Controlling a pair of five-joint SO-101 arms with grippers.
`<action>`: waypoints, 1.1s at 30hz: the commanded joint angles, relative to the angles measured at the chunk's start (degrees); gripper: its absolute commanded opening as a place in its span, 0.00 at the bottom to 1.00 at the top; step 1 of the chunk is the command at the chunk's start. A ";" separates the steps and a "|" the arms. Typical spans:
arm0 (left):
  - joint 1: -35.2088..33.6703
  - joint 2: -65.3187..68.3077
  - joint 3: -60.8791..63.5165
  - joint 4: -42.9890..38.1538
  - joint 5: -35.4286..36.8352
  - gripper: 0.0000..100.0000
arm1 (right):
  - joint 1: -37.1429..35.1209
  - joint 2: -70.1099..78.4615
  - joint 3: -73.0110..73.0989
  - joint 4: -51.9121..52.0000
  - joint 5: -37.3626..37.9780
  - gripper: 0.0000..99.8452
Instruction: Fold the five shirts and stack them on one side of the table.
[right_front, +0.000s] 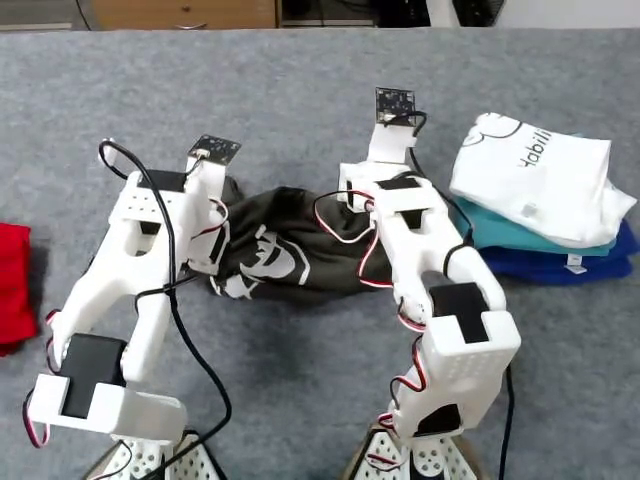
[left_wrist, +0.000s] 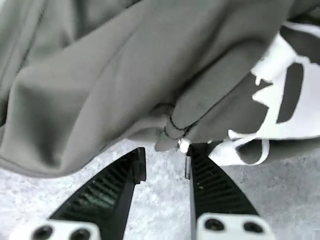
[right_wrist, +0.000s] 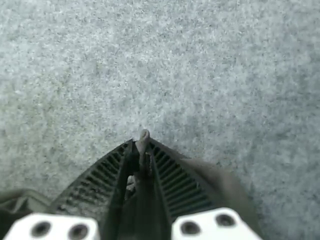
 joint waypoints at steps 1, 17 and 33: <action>-0.53 -0.48 -4.48 4.66 -4.13 0.14 | 0.84 -0.40 -3.12 -0.97 -0.18 0.00; 6.24 3.38 -4.66 0.70 0.18 0.14 | 0.84 -0.31 -3.12 -1.05 -0.18 0.00; 3.52 8.22 -5.80 -0.70 0.09 0.14 | 0.84 -0.31 -3.21 -1.14 -0.18 0.00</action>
